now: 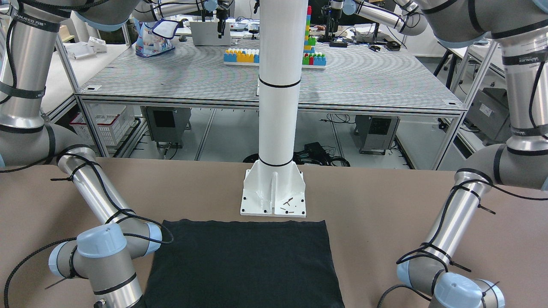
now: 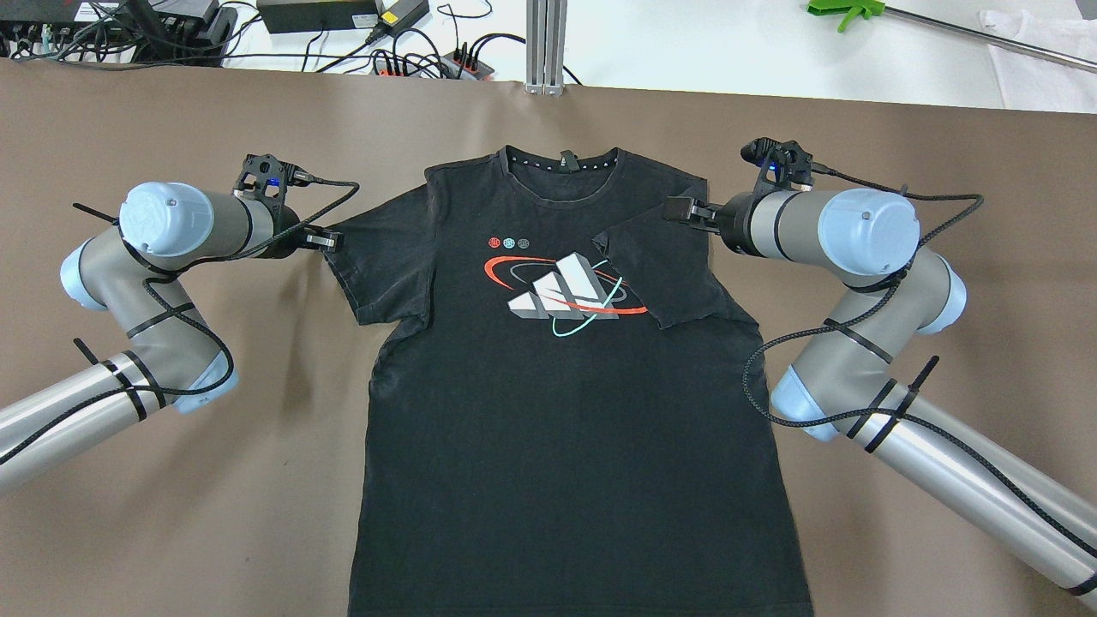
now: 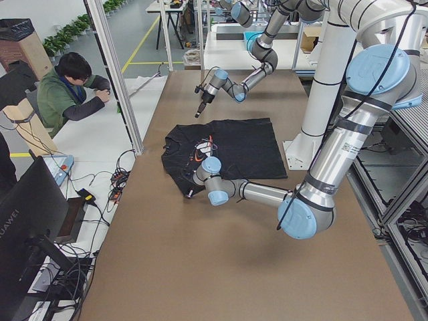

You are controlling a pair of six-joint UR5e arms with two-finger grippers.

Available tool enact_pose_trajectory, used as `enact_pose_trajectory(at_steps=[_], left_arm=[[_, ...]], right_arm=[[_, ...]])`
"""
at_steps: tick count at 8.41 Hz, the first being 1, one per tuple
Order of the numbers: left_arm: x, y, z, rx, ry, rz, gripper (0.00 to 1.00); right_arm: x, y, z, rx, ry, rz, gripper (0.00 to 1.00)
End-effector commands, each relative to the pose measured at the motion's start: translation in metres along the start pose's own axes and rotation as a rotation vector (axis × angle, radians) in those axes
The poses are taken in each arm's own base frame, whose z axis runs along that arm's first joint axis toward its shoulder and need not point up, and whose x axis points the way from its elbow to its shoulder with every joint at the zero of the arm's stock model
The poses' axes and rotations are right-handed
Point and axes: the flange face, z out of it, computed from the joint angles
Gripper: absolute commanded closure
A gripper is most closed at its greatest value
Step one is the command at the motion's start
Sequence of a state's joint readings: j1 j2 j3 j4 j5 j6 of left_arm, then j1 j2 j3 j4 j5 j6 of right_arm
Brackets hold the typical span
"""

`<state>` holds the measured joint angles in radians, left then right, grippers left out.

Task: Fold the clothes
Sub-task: 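Grasp the other sleeve with the left gripper and fold it inward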

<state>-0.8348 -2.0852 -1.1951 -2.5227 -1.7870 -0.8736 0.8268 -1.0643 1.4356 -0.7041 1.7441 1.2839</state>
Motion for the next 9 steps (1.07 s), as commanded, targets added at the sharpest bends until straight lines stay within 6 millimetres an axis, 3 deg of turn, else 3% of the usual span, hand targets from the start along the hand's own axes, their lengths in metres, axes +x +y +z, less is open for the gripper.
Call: enact_pose_trajectory(at_steps=[1, 3, 5, 6, 7, 8, 9], left_arm=[[0.009, -0.005, -0.007, 0.010, 0.015, 0.003, 1.00], [0.017, -0.010, -0.011, 0.015, 0.021, -0.001, 1.00], [0.042, -0.026, -0.025, 0.004, 0.024, -0.016, 1.00], [0.071, -0.038, -0.051, -0.024, 0.031, -0.045, 1.00], [0.113, -0.060, -0.080, -0.049, 0.027, -0.103, 1.00], [0.169, -0.082, -0.097, -0.071, 0.017, -0.163, 1.00], [0.225, -0.087, -0.096, -0.098, 0.018, -0.195, 1.00]], right_arm=[[0.000, 0.000, 0.000, 0.000, 0.000, 0.000, 0.06], [0.000, 0.000, 0.000, 0.001, 0.000, 0.000, 0.06], [0.004, 0.001, 0.000, 0.000, 0.006, 0.001, 0.06], [0.006, 0.002, 0.000, -0.002, 0.007, 0.001, 0.06], [0.011, 0.003, -0.001, -0.003, 0.012, 0.002, 0.06], [0.016, 0.005, -0.004, -0.004, 0.013, 0.002, 0.06], [0.023, 0.008, -0.008, -0.005, 0.017, 0.003, 0.06]])
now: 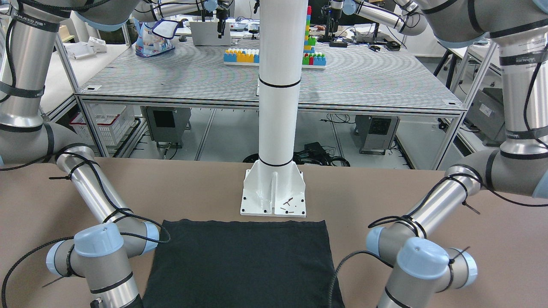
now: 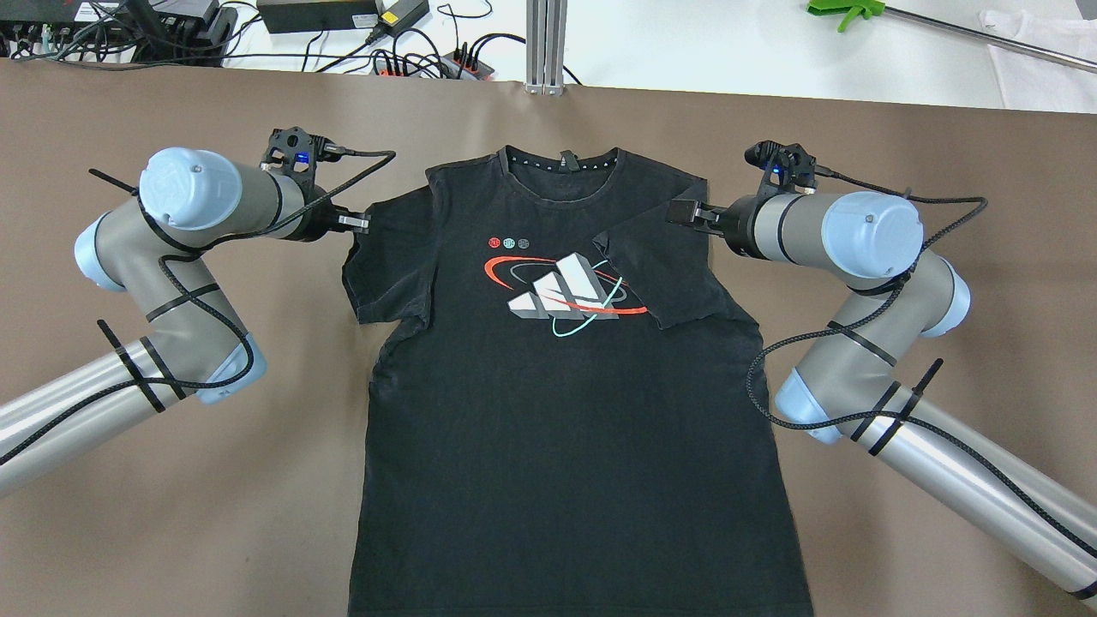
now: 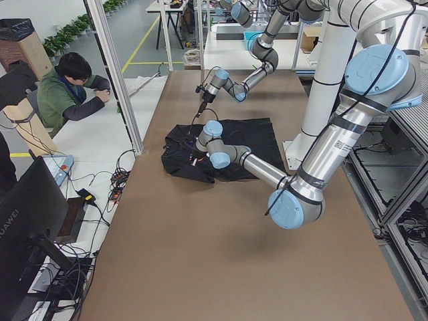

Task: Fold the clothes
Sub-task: 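Grasp the other sleeve with the left gripper and fold it inward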

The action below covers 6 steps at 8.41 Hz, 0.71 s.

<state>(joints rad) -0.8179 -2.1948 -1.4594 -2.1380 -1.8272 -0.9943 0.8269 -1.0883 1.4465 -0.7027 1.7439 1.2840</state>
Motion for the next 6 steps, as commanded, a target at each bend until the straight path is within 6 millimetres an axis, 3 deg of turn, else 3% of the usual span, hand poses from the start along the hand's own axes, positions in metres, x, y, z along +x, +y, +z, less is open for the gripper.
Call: enact_pose_trajectory(at_steps=[1, 2, 3, 6], left_arm=[[0.136, -0.019, -0.008, -0.019, -0.023, -0.109, 1.00], [0.169, -0.026, 0.010, -0.011, -0.041, -0.132, 1.00], [0.187, -0.037, 0.026, -0.008, -0.068, -0.156, 1.00], [0.173, -0.042, 0.064, 0.031, -0.101, -0.157, 1.00]], right_arm=[[0.013, 0.005, -0.009, -0.002, 0.005, 0.001, 0.06], [0.014, 0.006, -0.010, -0.003, 0.004, 0.001, 0.06], [0.015, 0.006, -0.010, -0.002, 0.006, 0.001, 0.06], [0.015, 0.006, -0.010, -0.002, 0.006, 0.000, 0.06]])
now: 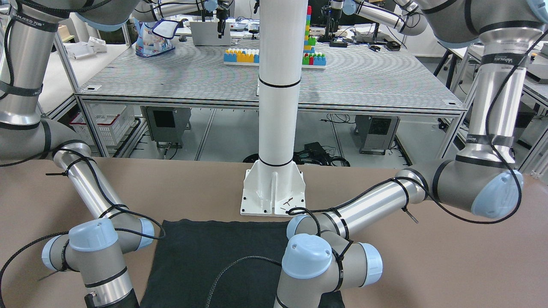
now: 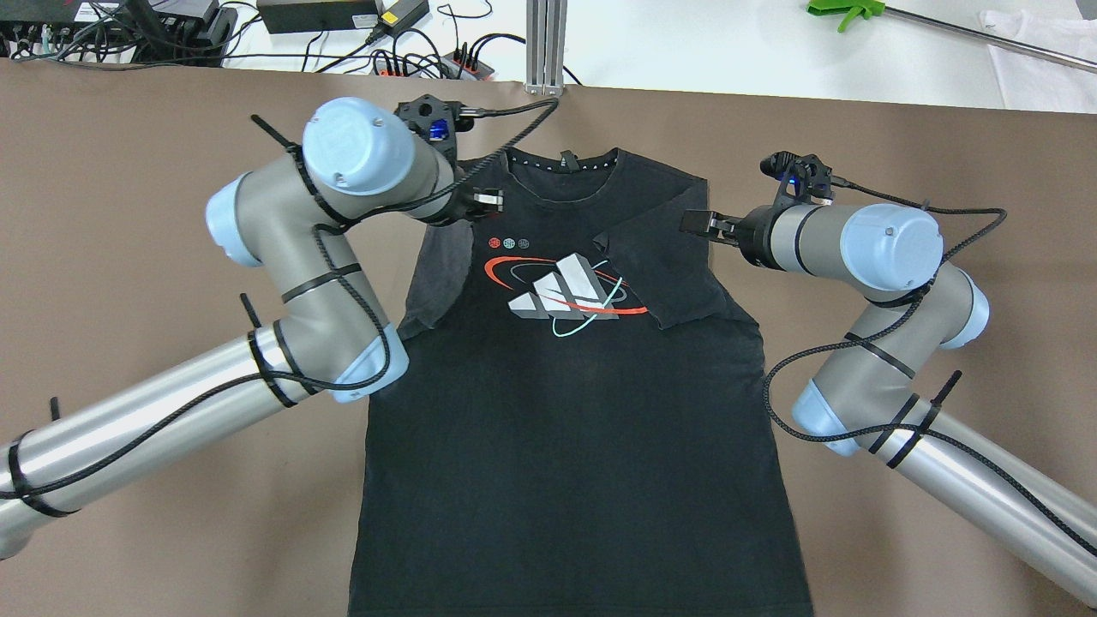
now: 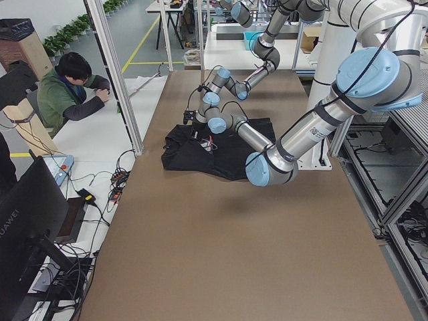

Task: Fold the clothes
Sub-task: 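Grasp the other sleeve with the left gripper and fold it inward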

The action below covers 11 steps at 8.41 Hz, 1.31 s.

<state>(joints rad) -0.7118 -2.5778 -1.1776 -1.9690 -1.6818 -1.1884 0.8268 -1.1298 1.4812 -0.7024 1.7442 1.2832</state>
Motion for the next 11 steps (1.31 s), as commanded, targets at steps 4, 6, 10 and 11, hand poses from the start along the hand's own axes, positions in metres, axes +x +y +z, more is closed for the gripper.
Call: enact_pose_trajectory(at_steps=[4, 6, 10, 11], left_arm=[[-0.006, -0.002, 0.023, 0.039, 0.022, 0.002, 0.01], [-0.004, -0.006, 0.017, 0.054, 0.048, 0.010, 0.00], [0.002, -0.019, -0.023, 0.058, 0.125, -0.010, 0.00], [0.002, -0.021, -0.034, 0.030, 0.148, -0.016, 0.00]], right_arm=[[0.001, 0.000, 0.001, 0.004, 0.004, -0.026, 0.06], [0.000, 0.000, 0.000, 0.002, 0.003, -0.025, 0.06], [0.025, -0.009, -0.029, -0.058, -0.008, -0.008, 0.06], [0.048, -0.006, -0.056, -0.128, -0.015, 0.012, 0.06]])
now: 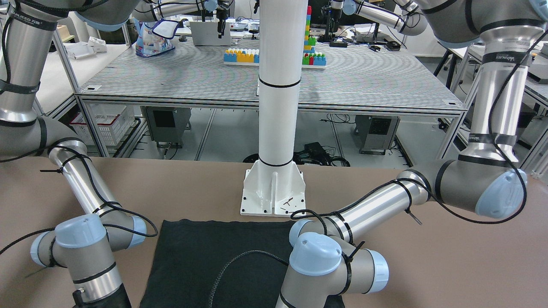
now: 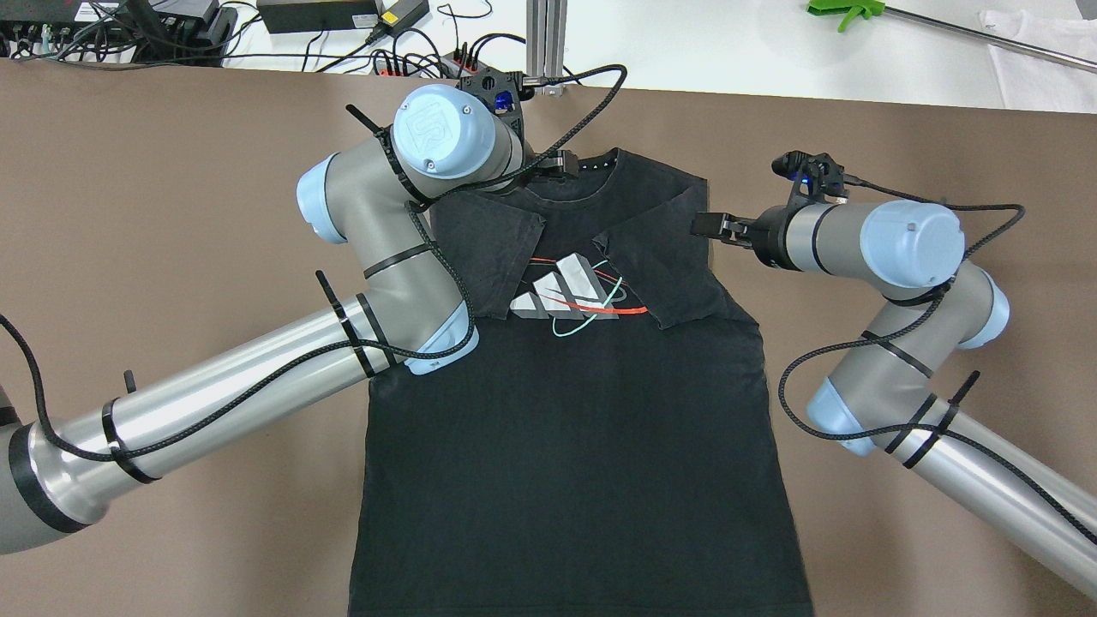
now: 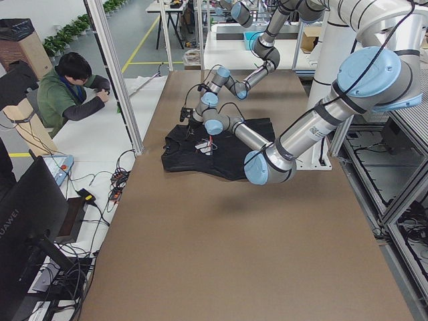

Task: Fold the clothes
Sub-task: 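Grasp the other sleeve with the left gripper and fold it inward, then move both grippers down to the hem corners nearest the robot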

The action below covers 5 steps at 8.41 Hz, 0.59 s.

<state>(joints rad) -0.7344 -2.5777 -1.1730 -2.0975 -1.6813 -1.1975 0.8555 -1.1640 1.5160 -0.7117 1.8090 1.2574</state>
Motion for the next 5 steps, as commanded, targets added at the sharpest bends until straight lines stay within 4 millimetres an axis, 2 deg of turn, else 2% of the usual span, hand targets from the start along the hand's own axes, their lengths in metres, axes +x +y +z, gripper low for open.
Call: enact_pose_trajectory(at_steps=[1, 2, 3, 4, 5], left_arm=[[-0.017, 0.011, -0.026, -0.061, 0.058, -0.043, 0.00], [-0.039, 0.032, -0.039, -0.094, 0.084, -0.082, 0.00], [-0.048, 0.063, -0.065, -0.120, 0.132, -0.116, 0.00], [-0.059, 0.095, -0.084, -0.148, 0.158, -0.150, 0.00], [-0.071, 0.103, -0.094, -0.151, 0.161, -0.170, 0.00]], right_arm=[[0.043, 0.011, -0.069, -0.164, -0.007, 0.047, 0.06], [0.042, 0.016, -0.094, -0.226, -0.001, 0.066, 0.06], [0.035, 0.028, -0.110, -0.309, -0.011, 0.084, 0.06], [0.042, 0.039, -0.122, -0.358, -0.017, 0.101, 0.06], [0.052, 0.048, -0.125, -0.395, -0.016, 0.112, 0.06]])
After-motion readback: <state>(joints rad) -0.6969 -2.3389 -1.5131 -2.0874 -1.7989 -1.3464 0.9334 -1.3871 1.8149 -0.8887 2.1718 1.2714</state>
